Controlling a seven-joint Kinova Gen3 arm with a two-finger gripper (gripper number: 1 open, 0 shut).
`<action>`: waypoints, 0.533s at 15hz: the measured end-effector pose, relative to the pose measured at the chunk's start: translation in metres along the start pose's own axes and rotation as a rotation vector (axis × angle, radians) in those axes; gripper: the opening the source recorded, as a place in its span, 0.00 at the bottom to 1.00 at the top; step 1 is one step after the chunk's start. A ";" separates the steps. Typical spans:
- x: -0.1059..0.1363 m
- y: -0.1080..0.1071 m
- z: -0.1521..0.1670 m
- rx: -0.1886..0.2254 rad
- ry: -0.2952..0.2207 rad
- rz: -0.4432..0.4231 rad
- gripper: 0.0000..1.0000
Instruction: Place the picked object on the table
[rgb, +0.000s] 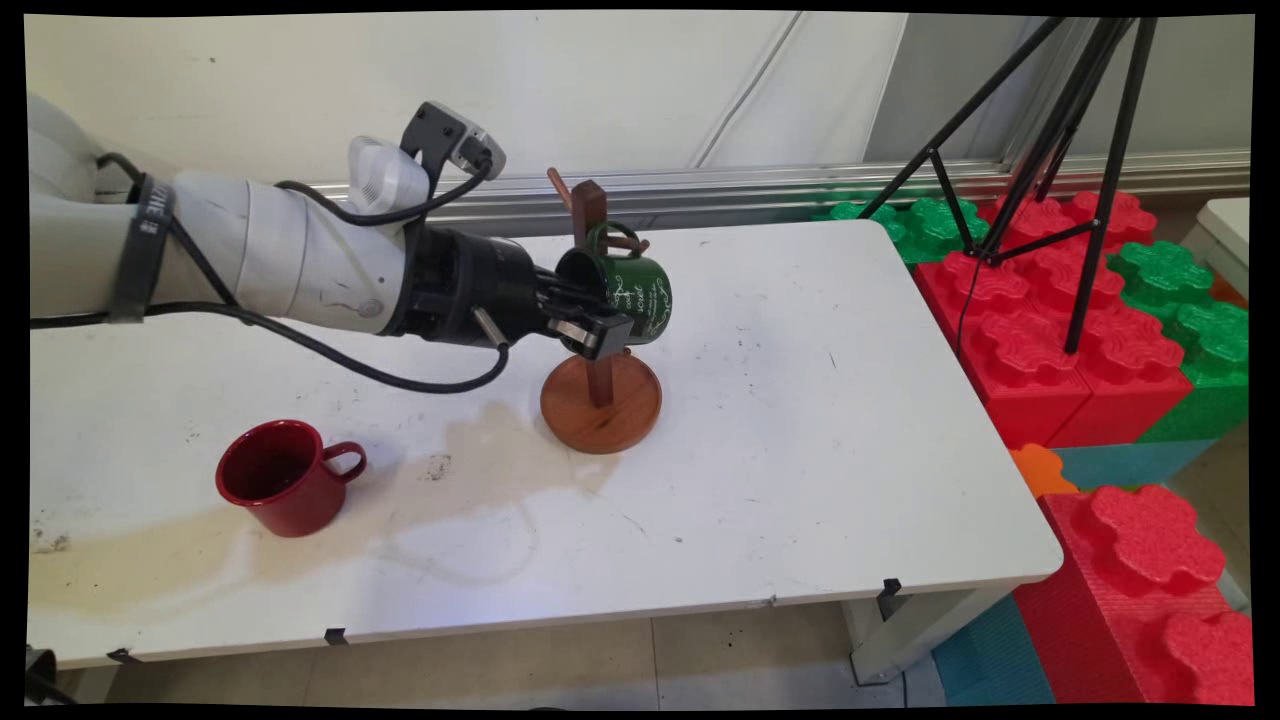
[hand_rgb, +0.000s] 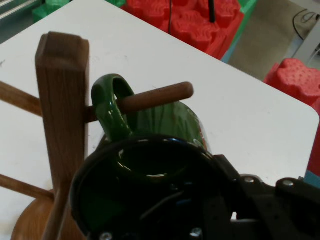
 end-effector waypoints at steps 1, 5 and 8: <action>0.000 0.001 -0.001 -0.003 0.001 0.007 0.00; 0.002 0.005 -0.005 -0.018 0.003 0.033 0.00; 0.002 0.008 -0.008 -0.027 0.006 0.049 0.00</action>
